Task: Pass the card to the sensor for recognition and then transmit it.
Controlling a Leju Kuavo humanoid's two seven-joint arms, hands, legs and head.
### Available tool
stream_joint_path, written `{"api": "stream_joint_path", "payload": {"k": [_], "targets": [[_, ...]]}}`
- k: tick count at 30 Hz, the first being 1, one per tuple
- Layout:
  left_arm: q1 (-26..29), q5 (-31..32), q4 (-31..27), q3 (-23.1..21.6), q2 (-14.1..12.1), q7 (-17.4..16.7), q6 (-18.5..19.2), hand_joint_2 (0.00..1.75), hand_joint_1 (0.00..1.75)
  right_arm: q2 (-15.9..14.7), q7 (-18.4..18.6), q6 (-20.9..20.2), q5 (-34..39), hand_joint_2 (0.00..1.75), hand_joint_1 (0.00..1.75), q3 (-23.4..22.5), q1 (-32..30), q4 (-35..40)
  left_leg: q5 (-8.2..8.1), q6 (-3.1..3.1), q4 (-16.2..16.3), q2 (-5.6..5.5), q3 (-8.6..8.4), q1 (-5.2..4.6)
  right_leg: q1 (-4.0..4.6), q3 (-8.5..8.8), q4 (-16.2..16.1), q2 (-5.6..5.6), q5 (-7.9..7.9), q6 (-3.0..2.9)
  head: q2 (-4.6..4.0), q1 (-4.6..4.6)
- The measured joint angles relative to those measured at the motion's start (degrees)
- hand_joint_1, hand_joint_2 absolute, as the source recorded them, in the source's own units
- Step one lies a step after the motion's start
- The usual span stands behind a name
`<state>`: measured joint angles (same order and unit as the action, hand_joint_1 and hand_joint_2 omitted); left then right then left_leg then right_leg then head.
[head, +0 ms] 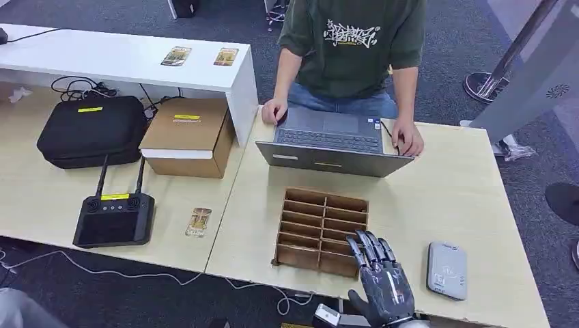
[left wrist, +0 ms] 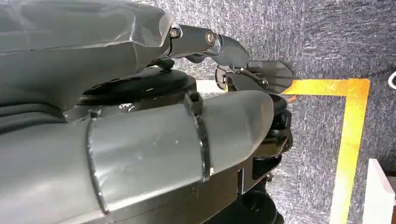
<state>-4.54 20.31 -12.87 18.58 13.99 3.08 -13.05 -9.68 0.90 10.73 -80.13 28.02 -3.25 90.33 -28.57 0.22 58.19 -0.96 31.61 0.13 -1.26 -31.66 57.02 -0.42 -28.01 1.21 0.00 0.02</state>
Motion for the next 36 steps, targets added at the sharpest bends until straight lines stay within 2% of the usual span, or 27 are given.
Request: {"api": "stream_joint_path", "payload": {"k": [6, 15, 36], "targets": [[0.0, 0.8, 0.0, 0.0, 0.1, -0.2, 0.1, 0.0, 0.0, -1.6, 0.2, 0.1, 2.0, 1.75, 0.0, 0.7, 0.2, -0.4, 0.0, 0.0, 0.0, 0.0, 0.01, 0.0, 0.0, 0.0, 0.0, 0.0, 0.0, 0.0, 0.0, 0.0], [-0.1, 1.5, 0.0, -0.1, 0.3, -0.3, 0.1, 0.0, 0.0, -1.9, 0.0, 0.0, 7.5, 1.75, 0.0, 0.9, 2.3, -0.8, 0.0, 0.0, 0.0, 0.0, 0.0, 0.0, 0.0, 0.01, 0.0, 0.01, 0.0, 0.0, 0.0, 0.0], [0.4, 1.4, 0.0, -0.3, 0.5, 0.5, 0.4, 0.0, 0.0, -2.1, -0.5, -0.7, 8.2, 1.75, 0.0, 1.6, 3.9, -1.7, 0.0, 0.0, 0.0, -0.01, 0.01, -0.01, -0.01, 0.0, 0.0, 0.0, 0.0, 0.0, 0.0, 0.0]]}}
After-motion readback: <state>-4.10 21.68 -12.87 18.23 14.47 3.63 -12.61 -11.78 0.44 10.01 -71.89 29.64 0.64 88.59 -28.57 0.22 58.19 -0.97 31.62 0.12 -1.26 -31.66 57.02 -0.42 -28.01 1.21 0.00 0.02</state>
